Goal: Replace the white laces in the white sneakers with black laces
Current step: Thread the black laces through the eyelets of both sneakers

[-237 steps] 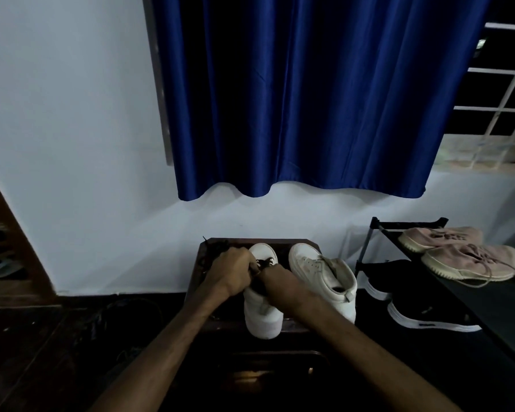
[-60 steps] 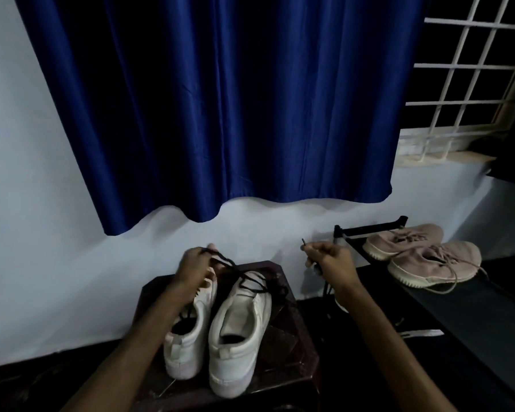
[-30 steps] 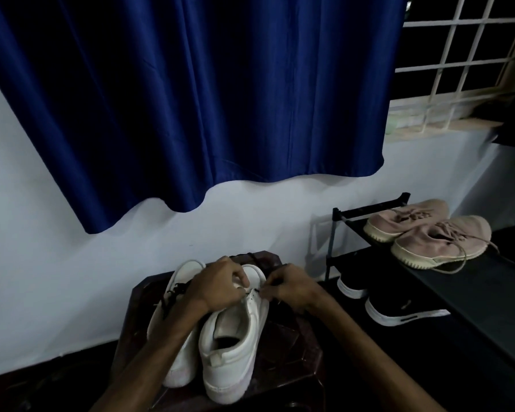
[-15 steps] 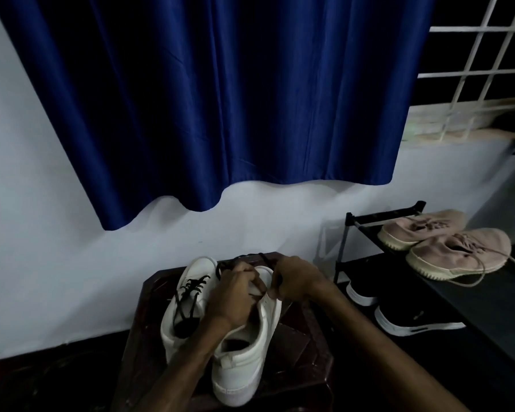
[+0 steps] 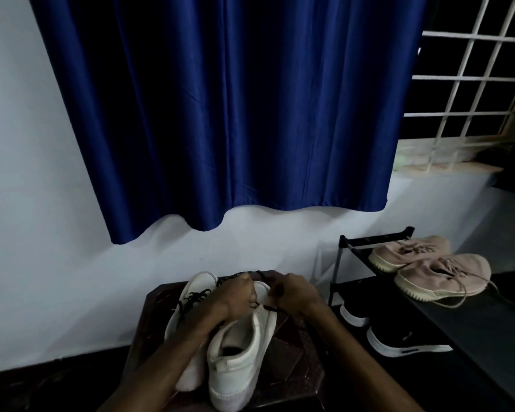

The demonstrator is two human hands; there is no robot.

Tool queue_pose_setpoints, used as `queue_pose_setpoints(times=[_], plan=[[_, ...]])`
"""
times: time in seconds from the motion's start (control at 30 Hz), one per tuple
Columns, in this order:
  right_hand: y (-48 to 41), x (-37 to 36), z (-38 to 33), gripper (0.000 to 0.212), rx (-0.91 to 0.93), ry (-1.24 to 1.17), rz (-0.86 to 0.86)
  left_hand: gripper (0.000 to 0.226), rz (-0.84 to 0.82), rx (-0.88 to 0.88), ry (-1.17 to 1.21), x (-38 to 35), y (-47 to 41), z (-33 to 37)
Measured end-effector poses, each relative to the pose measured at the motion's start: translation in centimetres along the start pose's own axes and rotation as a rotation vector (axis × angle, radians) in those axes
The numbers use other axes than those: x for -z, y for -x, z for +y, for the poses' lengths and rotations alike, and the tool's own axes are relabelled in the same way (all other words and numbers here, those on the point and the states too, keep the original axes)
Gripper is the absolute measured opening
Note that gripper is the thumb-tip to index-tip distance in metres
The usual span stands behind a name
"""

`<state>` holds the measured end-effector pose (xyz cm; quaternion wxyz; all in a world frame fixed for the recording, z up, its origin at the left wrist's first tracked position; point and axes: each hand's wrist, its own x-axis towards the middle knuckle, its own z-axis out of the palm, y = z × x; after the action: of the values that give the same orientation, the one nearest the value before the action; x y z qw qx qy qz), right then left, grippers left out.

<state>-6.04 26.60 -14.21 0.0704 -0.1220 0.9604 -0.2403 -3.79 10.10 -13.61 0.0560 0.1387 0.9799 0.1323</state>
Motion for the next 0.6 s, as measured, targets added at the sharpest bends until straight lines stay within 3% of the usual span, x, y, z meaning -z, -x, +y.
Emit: queue_pose_setpoints(times=[0.1, 0.33, 0.5, 0.6], plan=[[-0.3, -0.3, -1.1, 0.019, 0.062, -0.135, 0.107, 0.015, 0.006, 0.080, 0.053, 0.8, 0.1, -1.1], [-1.0, -1.2, -2.5, 0.022, 0.082, -0.102, 0.061, 0.022, 0.039, 0.163, 0.067, 0.2, 0.4, -0.7], [-0.9, -1.4, -1.8, 0.020, 0.046, -0.025, 0.002, 0.020, 0.108, 0.151, 0.226, -0.6, 0.8, 0.0], [-0.7, -1.1, -2.4, 0.021, 0.048, -0.031, -0.025, 0.040, 0.118, 0.243, 0.340, -1.1, 1.7, -0.8]])
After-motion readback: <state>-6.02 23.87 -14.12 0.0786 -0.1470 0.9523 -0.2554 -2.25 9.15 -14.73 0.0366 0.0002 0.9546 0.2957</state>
